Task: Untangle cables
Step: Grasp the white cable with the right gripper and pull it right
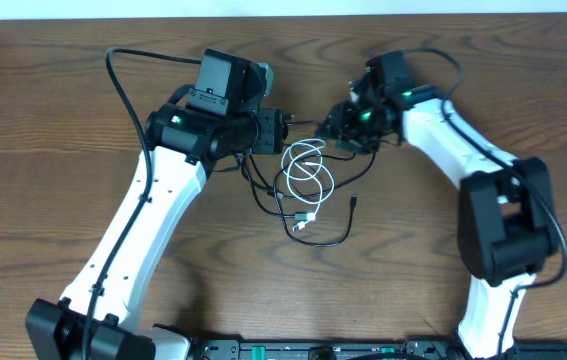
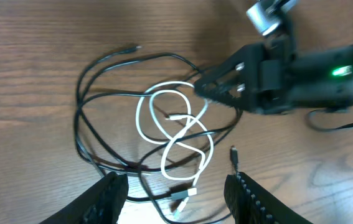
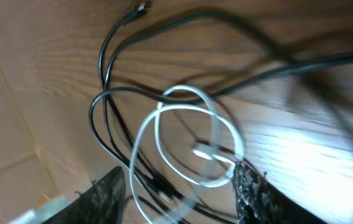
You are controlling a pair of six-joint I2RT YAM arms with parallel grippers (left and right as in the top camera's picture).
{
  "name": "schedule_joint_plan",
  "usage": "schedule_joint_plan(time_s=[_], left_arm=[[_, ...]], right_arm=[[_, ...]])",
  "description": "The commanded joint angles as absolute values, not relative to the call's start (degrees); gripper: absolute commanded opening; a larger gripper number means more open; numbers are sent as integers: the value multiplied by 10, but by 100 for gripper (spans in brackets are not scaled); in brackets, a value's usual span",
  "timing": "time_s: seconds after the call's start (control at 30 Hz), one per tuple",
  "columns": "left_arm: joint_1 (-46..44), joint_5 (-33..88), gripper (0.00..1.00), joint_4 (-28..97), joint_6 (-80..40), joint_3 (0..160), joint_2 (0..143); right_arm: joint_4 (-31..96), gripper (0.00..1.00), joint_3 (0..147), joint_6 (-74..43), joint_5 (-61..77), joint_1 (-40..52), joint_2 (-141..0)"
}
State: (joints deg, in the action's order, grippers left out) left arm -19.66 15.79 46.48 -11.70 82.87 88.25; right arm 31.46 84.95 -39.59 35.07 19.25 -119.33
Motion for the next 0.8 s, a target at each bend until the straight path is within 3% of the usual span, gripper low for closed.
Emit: schedule_joint_plan(time_s=[0.0, 0.13, 0.23, 0.57, 0.77], left_arm=[[-183, 143, 55, 467, -108, 836, 887], [-172, 143, 56, 472, -108, 836, 887], [-165, 143, 56, 478, -107, 836, 887], [-157, 143, 56, 480, -107, 836, 887], [-157, 143, 56, 480, -107, 836, 887]], right_arm=[[286, 46, 853, -459, 395, 216, -1220], [243, 34, 853, -469, 418, 229, -1237], [239, 1, 853, -469, 416, 230, -1235], [241, 1, 891, -341, 418, 175, -1109], [267, 1, 948, -336, 399, 153, -981]])
